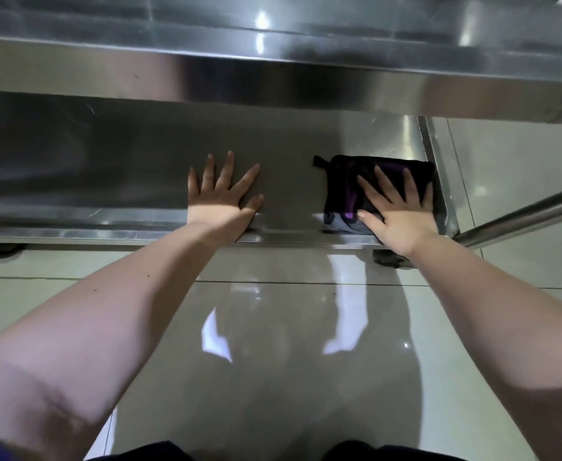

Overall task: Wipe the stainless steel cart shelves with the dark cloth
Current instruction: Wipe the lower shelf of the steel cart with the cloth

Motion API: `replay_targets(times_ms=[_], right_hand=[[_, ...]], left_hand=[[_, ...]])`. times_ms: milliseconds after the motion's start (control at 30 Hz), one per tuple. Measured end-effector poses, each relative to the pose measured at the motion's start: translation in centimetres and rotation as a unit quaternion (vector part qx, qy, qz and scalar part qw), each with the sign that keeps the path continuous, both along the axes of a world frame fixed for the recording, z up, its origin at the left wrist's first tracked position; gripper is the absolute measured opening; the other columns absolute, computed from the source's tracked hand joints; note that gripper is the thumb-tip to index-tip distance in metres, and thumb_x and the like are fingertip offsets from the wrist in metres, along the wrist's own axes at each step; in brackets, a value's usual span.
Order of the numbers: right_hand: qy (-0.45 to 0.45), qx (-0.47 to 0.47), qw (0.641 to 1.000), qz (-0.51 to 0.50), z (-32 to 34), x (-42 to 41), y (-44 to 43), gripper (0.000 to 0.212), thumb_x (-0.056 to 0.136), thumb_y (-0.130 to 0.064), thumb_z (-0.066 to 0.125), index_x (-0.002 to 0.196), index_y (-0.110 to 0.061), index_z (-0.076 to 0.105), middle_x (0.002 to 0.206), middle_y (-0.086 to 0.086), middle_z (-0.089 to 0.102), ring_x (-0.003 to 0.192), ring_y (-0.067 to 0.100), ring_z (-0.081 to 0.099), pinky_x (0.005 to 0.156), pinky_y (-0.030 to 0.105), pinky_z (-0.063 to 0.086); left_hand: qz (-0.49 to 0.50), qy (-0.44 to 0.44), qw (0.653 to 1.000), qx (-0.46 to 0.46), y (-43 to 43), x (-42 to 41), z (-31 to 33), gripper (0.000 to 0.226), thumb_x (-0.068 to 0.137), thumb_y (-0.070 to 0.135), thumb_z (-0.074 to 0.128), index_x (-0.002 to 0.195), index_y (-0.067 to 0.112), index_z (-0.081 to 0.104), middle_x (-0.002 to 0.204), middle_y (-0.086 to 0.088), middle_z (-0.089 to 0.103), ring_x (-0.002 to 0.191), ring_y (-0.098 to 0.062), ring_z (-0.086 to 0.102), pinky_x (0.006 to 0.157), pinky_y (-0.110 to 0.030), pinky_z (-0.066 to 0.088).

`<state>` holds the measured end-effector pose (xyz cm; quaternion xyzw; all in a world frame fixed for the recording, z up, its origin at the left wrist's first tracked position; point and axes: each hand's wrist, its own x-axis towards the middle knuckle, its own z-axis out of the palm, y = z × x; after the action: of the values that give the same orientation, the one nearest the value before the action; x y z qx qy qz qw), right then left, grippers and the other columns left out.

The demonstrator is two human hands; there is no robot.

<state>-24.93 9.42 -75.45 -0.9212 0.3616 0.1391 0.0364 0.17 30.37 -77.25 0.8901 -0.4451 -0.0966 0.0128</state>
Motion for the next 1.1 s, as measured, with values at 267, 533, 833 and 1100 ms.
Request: replay_targets(times_ms=[267,533,833,1100], right_hand=[[-0.019,0.051,0.996,0.071,0.1,9.1,7.5,0.062,0.091,-0.075,0.021,0.144,-0.063,-0.01,0.161,-0.022,-0.017,0.148,0.035,-0.022,0.109,0.07,-0.015],[-0.004,0.018,0.998,-0.053,0.0,0.8,0.3,0.066,0.088,-0.077,0.029,0.145,-0.063,-0.002,0.162,-0.024,-0.011,0.151,0.028,-0.012,0.114,0.067,-0.009],[0.003,0.033,0.999,-0.03,0.4,2.5,3.1,0.067,0.091,-0.075,0.023,0.148,-0.058,-0.008,0.161,-0.021,-0.017,0.148,0.037,-0.017,0.11,0.072,-0.008],[-0.137,0.11,0.984,-0.013,1.1,8.5,7.3,0.053,0.099,-0.056,0.037,0.15,-0.047,0.027,0.164,-0.015,0.011,0.151,0.032,-0.001,0.117,0.053,-0.012]], left_hand=[[0.02,-0.007,1.0,0.009,0.0,0.0,0.2,0.058,0.097,0.057,0.021,0.152,0.051,0.003,0.166,0.005,-0.005,0.152,-0.026,-0.008,0.117,-0.061,-0.007],[0.014,-0.003,1.0,-0.011,0.0,-0.4,0.2,0.056,0.098,0.06,0.023,0.151,0.053,0.009,0.166,0.007,-0.001,0.152,-0.024,-0.006,0.116,-0.061,-0.006],[0.023,0.008,1.0,-0.015,-0.2,-0.7,0.4,0.055,0.099,0.056,0.025,0.152,0.051,0.011,0.166,0.005,-0.001,0.152,-0.026,-0.006,0.116,-0.062,-0.007],[-0.008,0.027,0.971,-0.238,0.6,-1.1,1.7,0.049,0.096,0.028,0.041,0.145,0.025,0.047,0.148,-0.008,0.048,0.14,-0.03,0.04,0.12,-0.056,0.005]])
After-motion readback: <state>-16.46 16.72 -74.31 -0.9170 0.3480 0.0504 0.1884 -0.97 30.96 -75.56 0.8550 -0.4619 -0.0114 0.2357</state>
